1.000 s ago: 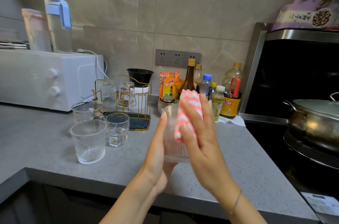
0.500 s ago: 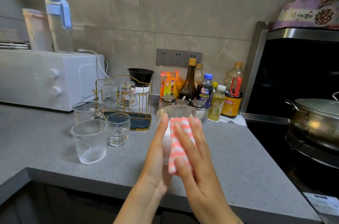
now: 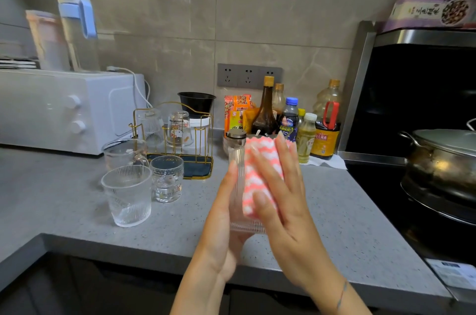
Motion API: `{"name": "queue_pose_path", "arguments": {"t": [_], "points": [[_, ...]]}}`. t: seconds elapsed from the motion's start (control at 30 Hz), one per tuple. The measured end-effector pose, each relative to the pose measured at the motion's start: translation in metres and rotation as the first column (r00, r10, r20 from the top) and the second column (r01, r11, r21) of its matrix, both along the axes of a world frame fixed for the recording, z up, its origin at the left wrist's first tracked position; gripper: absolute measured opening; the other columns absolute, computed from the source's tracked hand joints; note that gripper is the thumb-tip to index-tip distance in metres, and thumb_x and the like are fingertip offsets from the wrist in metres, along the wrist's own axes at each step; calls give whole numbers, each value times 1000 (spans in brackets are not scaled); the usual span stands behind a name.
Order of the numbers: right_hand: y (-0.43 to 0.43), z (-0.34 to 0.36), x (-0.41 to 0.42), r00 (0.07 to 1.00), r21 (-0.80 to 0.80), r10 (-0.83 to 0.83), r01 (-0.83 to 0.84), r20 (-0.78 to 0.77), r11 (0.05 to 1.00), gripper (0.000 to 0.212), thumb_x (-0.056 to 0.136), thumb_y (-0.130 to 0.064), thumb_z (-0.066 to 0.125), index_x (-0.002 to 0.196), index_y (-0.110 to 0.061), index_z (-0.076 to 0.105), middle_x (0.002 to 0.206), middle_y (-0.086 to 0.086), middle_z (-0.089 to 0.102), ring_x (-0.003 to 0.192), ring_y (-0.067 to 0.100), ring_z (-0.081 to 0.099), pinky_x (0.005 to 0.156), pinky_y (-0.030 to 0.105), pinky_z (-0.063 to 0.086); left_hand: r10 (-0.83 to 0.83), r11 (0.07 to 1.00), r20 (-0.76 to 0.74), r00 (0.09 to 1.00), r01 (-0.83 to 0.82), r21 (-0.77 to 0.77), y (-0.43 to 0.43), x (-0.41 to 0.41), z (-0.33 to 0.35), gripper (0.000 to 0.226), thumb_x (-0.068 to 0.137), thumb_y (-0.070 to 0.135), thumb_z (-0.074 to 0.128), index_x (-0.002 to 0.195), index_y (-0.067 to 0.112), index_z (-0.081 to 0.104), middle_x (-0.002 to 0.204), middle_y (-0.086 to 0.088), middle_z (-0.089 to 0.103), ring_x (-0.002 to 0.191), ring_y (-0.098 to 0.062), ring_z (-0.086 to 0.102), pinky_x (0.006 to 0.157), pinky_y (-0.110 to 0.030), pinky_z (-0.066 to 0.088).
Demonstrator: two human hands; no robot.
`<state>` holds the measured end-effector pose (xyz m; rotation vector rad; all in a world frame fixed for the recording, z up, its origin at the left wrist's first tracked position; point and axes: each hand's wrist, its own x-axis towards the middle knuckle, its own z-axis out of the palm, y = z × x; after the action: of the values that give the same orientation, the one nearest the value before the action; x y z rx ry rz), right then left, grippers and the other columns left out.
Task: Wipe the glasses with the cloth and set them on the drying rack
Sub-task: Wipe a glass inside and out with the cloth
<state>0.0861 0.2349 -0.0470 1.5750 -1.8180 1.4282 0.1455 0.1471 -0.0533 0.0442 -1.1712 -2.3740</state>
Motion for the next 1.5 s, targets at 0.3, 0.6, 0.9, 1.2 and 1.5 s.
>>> {"name": "queue_pose_path", "arguments": {"t": [0.3,0.6,0.9,1.2,1.5], "points": [[2,-5,0,987,0,89,-90,134,996,56,93,-62,29,146,-43,27,157,-25,0,147,5,-5,117,45,12,-51,997,7,999,50,50,2,7,-5,49,80,54,63,115,21,72,121,-11,68,110,-26,66,95,-42,48],[7,-42,15,995,49,78,-75,-65,996,51,97,-49,39,146,-43,26,160,-13,-1,149,19,-3,116,19,4,-180,957,-27,983,181,228,-6,4,5,64,83,63,47,91,8,79,97,-11,72,87,-23,70,85,-36,55],[2,-8,-3,999,56,23,-22,-23,998,49,98,-53,24,145,-41,31,160,-16,3,148,13,-9,117,20,0,-54,998,23,998,53,18,-4,1,4,43,80,48,54,104,21,76,115,-9,71,105,-21,68,90,-35,53],[-3,3,-4,999,76,23,-20,-46,997,49,98,-45,30,147,-39,26,158,-21,3,147,8,-8,118,21,1,-31,1000,7,999,31,-2,-8,2,-2,46,87,48,50,115,19,72,116,-10,71,106,-23,68,91,-38,51],[0,-16,4,989,138,38,-18,-142,990,49,100,-42,30,148,-32,29,159,-15,8,148,15,-5,120,28,4,-89,995,-8,996,89,50,-20,-9,1,60,85,56,49,121,11,67,113,-12,70,99,-23,69,84,-35,57]]}}
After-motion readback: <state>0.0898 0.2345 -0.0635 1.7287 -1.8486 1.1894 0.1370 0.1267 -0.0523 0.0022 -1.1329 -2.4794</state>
